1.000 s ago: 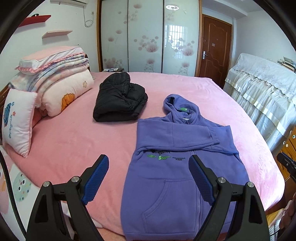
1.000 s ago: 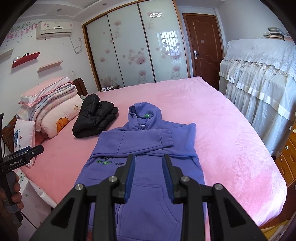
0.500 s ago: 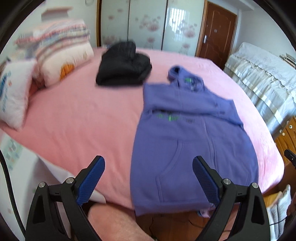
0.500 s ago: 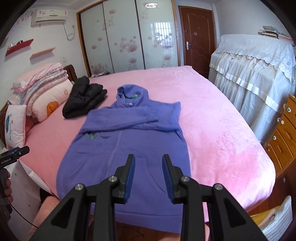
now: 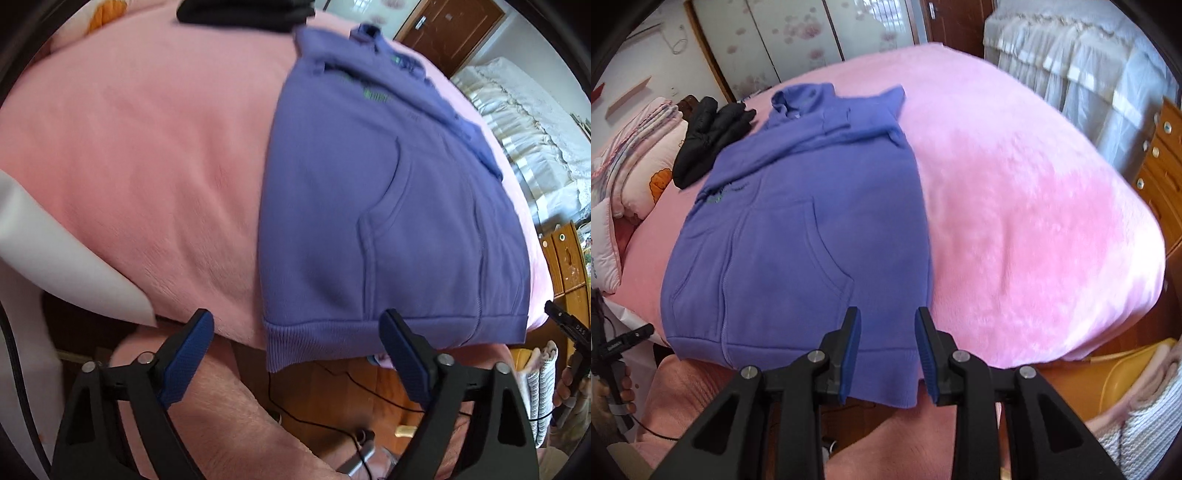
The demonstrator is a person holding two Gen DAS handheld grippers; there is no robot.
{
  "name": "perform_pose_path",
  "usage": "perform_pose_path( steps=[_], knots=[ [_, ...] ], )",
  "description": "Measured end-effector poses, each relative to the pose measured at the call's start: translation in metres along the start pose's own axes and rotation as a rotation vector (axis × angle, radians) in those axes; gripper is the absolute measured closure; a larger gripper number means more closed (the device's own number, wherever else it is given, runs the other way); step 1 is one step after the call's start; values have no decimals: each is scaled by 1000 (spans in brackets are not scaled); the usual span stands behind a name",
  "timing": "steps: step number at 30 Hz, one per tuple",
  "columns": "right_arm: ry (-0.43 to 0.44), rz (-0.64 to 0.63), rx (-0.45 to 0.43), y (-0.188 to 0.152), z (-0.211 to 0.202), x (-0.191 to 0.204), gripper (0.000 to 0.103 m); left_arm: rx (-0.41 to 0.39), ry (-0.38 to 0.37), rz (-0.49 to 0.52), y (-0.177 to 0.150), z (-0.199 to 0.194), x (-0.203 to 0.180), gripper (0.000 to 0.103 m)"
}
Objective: Fold large clothes
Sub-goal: 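Grasp the ribbed hoodie hem with both grippers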
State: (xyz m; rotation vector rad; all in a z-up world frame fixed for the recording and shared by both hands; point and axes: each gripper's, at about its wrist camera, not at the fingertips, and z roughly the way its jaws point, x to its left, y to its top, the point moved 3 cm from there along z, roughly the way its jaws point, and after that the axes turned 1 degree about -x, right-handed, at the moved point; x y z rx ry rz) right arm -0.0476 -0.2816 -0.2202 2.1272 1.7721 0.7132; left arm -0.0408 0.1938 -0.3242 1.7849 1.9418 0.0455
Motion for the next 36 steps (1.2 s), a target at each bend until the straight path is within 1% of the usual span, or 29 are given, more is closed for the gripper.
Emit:
perform_pose_path(
  steps=[4,6,8,11,14,15,16,19,20,22,25,28,30,32,33,36],
  knots=[
    [50,69,90,-15,23,-18,72,36,-36,-38,-5,22,6,20],
    [63,107,151,-24,37,-29,72,37,-57,-38,-7,28,5,20],
    [85,148,188,-31,45,-36,72,43,-68,-28,-6,33,1,20],
    [140,189,211,-34,52,-39,72,43,-87,-16,-6,39,-4,20],
    [195,210,236,-36,61,-35,72,38,-124,-22,-3,40,-7,21],
    [212,205,244,-37,64,-30,72,41,-151,-28,-3,38,-7,25],
    [218,197,251,-38,66,-28,72,49,-171,-30,-5,37,-6,36],
    [222,145,272,-44,71,-14,69,55,-191,-32,-9,33,-5,43],
    [223,132,271,-42,72,-10,69,52,-200,-38,-10,32,-4,46],
    [227,96,258,-40,70,-3,69,56,-215,-64,-10,34,-1,49],
    [230,61,259,-39,70,2,70,75,-224,-104,-13,39,6,49],
    [235,81,268,-37,74,0,70,82,-212,-119,-16,43,6,49],
    [239,100,272,-37,76,-4,70,98,-198,-121,-18,44,10,44],
    [241,111,280,-37,80,-7,70,115,-176,-120,-18,51,6,37],
    [242,112,282,-39,79,-9,70,126,-163,-123,-19,55,4,36],
    [250,117,286,-39,81,-11,70,136,-159,-144,-18,64,2,36]
  ],
)
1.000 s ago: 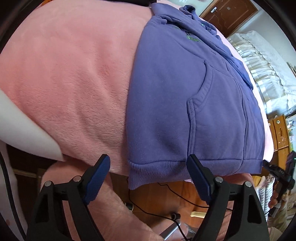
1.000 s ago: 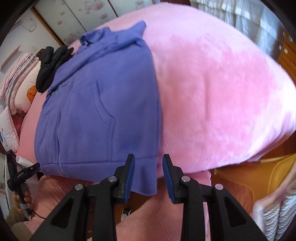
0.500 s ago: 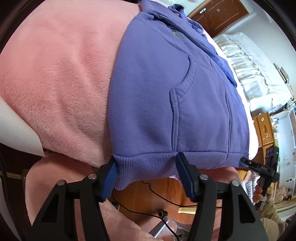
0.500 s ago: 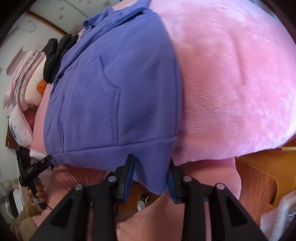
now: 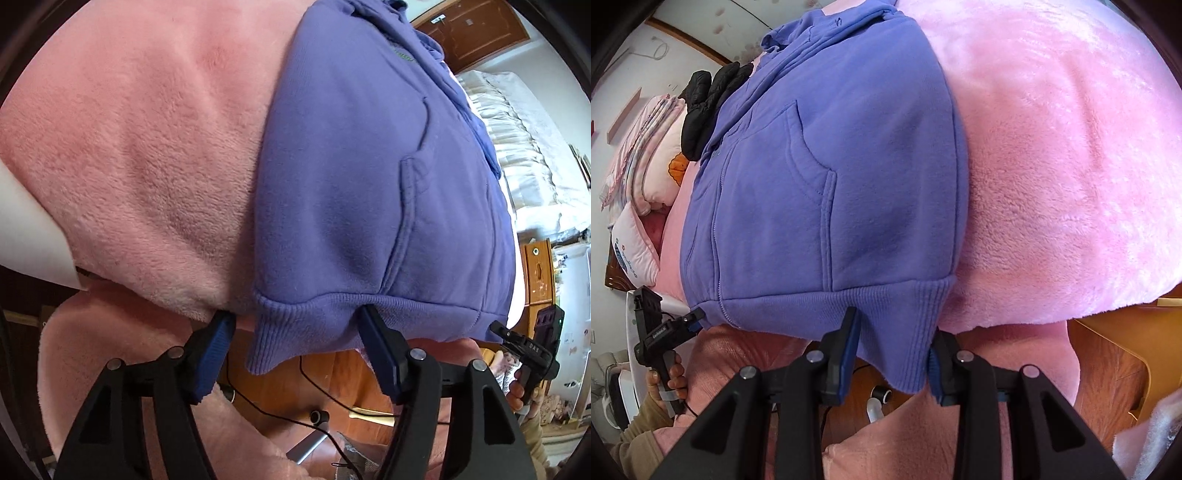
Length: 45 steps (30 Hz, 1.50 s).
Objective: Fold large clothes
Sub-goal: 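Grasp the ribbed hoodie hem with both grippers, then fold the held hem up over the front toward the hood, open both grippers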
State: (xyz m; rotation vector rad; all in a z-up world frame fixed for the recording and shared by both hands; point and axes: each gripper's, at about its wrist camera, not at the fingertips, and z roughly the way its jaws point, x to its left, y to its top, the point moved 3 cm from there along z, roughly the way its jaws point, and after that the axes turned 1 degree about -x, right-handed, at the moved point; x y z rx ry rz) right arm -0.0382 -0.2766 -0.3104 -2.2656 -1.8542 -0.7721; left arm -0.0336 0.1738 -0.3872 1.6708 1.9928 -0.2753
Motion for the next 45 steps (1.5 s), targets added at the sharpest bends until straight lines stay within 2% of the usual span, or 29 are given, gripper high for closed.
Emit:
perform_pose_path(
  steps=[4,6,7,8,9,11,12,15,17,20,24,28,32,38,40,42,45],
  knots=[
    [10,-2,-3,0,1,-1,69,3,-8,-34,1,6,-2,36],
    [12,-7,-2,0,2,-1,70,5,-19,-45,1,5,-4,41],
    [10,-13,-3,-1,1,-1,74,14,-32,-64,0,5,-5,48],
    [1,-30,-4,-2,0,1,90,23,-42,-82,-2,5,-3,58],
    [-28,-49,-1,-2,0,2,96,40,-55,-116,-3,3,1,63],
    [-91,-112,29,-2,-4,12,98,63,-52,-150,-8,1,-1,89],
    [-120,-165,25,-2,-9,22,98,75,-39,-144,-10,-3,-6,92],
    [-171,-319,-9,-4,-31,52,98,78,-9,-94,-10,-18,-25,96],
    [-172,-359,-46,-3,-49,64,99,70,-56,-92,-7,-33,-38,96],
    [-111,-345,-117,5,-83,72,99,-2,-171,-85,8,-71,-64,96],
    [-2,-316,-239,25,-127,84,99,-155,-308,-86,45,-124,-96,96],
    [178,-196,-366,65,-163,82,99,-304,-390,-151,92,-153,-114,96],
    [295,-88,-471,115,-180,85,99,-415,-403,-216,145,-164,-123,96],
    [315,-43,-528,200,-167,96,99,-432,-281,-203,240,-145,-142,96],
    [290,-35,-535,232,-158,99,99,-434,-243,-197,274,-133,-148,96],
    [293,-2,-526,256,-146,96,99,-428,-208,-180,305,-115,-155,96],
    [258,51,-502,294,-116,87,99,-409,-138,-156,334,-84,-155,95]
  ],
)
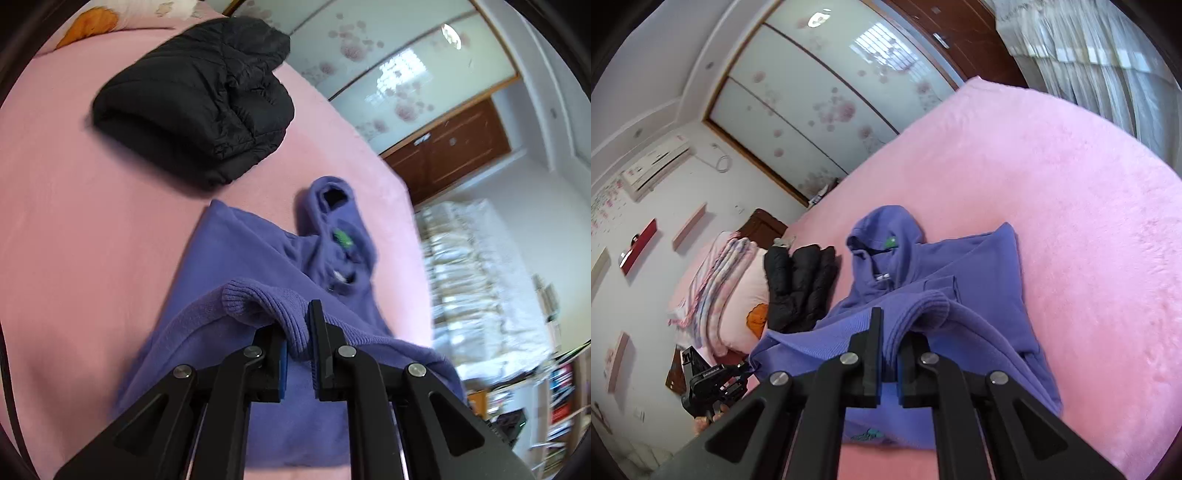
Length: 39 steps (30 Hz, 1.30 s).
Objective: Fold large clothes
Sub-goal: 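Fold the held hem up over the front toward the hood, open both grippers, then grasp the folded hem edge with both grippers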
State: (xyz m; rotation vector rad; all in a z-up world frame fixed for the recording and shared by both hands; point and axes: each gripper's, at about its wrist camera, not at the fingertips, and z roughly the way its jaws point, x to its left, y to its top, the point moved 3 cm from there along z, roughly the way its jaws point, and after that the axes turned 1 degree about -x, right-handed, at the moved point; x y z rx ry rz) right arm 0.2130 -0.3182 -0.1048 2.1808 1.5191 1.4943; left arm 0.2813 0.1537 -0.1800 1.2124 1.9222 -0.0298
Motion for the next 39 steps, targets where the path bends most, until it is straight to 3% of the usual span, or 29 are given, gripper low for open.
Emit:
perform_pose_path(
  steps=[3,6,8,10,11,12,14,16,20,24,31,35,39],
  knots=[
    [-69,18,38,11,40,-20,99,33,52,3,7,43,6,95],
    [-142,45,88,15,76,-42,98,82,110,-14,6,81,24,88],
    [-175,85,124,12,94,-56,94,138,151,-25,4,99,33,49],
    [-191,112,167,9,106,-67,79,171,136,-52,2,106,42,41],
    [-192,124,190,9,110,-73,66,180,112,-53,2,105,43,41],
    [-188,128,198,8,111,-76,60,191,81,-35,2,102,43,41],
    [-163,117,181,11,102,-79,59,186,42,25,3,92,37,40],
    [-155,74,161,16,94,-76,59,152,46,161,6,77,26,40],
    [-219,-135,138,23,86,-67,59,66,203,555,5,69,5,40],
    [-310,-320,177,15,106,-59,59,103,274,761,-4,91,0,40],
    [-398,-540,240,-2,144,-42,59,139,315,970,-20,118,-6,40],
    [-407,-659,246,-7,153,-29,58,168,320,1008,-22,135,-9,40],
    [-415,-695,264,-7,159,-26,55,192,321,1043,-25,148,-10,40]
  ],
)
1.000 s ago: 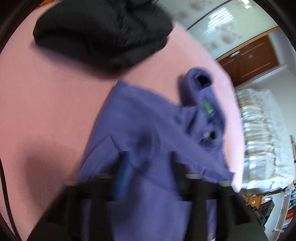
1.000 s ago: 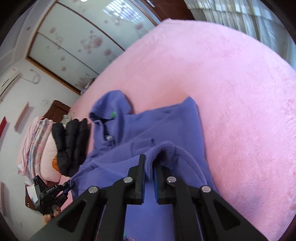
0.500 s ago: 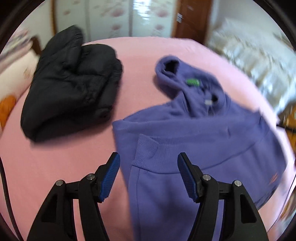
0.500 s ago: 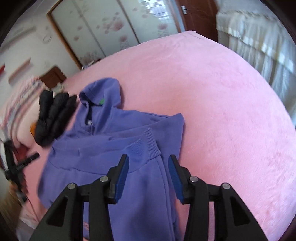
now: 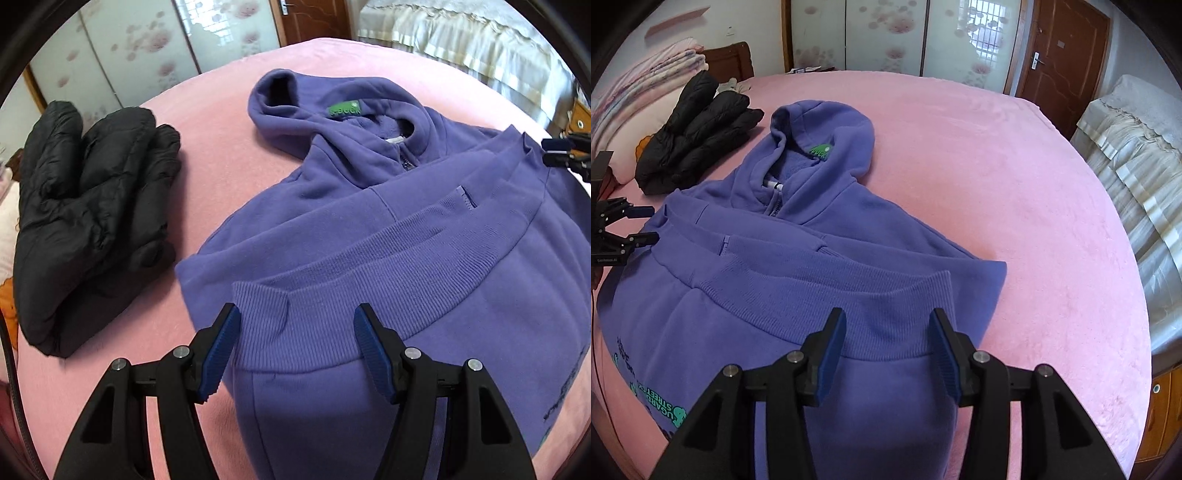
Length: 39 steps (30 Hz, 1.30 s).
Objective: Fold large clothes
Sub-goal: 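Grasp the folded hem edge with both grippers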
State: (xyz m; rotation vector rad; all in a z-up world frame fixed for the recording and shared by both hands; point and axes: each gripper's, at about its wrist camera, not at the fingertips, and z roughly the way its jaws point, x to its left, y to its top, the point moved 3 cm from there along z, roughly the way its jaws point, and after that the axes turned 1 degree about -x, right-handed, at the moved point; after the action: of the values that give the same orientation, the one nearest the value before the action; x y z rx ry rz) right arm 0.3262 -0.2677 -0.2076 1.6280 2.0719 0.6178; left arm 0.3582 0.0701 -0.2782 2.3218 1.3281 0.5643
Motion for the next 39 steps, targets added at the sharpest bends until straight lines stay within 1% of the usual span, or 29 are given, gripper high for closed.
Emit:
perform_pose_path(
  steps=[3,4,5,6,7,8,10,11,13,14,15,16,18,21,23,27,30,31,33,34,35,37,38,39],
  knots=[
    [-14,-5,15,5,8,0,55,-2,-1,0,4,4,0,42],
    [-22,-8,19,6,11,0,55,0,0,-1,5,6,0,48],
    [-32,-11,25,7,14,-1,55,5,-1,1,6,8,-1,61],
    [-39,-13,30,8,17,-1,55,18,-3,10,6,11,-3,71],
    [-48,-16,36,8,21,-1,55,29,7,12,6,15,-5,91],
    [-57,-18,44,8,25,-2,55,49,33,28,5,20,-7,93],
    [-57,-23,60,5,34,-1,55,50,60,57,3,23,-13,96],
    [-68,-32,77,3,39,0,57,47,74,62,3,22,-15,97],
    [-71,-59,95,-1,46,5,84,40,96,51,2,20,-14,98],
    [-79,-66,96,-3,48,7,96,31,117,47,3,18,-14,98],
    [-89,-58,94,-3,49,7,99,16,150,40,3,14,-13,99],
    [-84,-44,83,-3,47,6,99,1,174,33,3,10,-12,99],
    [-91,13,30,0,36,-1,99,-46,230,-5,6,-3,-6,99],
    [-102,85,-46,6,18,-12,99,-108,273,-90,13,-23,7,99],
    [-116,121,-101,12,4,-18,100,-134,297,-129,18,-30,12,99],
    [-155,141,-171,28,-10,-19,100,-156,368,-153,31,-27,18,99],
    [-186,159,-194,39,-9,-22,100,-151,380,-191,39,-17,23,99],
    [-191,165,-188,45,-3,-24,100,-135,383,-192,40,-9,24,99],
    [-200,161,-171,50,7,-25,100,-64,358,-178,38,15,24,99],
    [-197,158,-132,49,17,-26,100,-28,332,-167,35,24,21,98],
    [-189,163,-90,47,30,-26,99,-2,327,-151,32,32,18,97],
    [-153,170,-1,40,50,-26,99,2,316,-135,30,35,14,96],
    [-146,175,22,36,54,-27,98,0,307,-132,30,34,13,94],
    [-131,179,24,33,53,-27,95,-4,301,-137,30,32,15,90]
  ],
)
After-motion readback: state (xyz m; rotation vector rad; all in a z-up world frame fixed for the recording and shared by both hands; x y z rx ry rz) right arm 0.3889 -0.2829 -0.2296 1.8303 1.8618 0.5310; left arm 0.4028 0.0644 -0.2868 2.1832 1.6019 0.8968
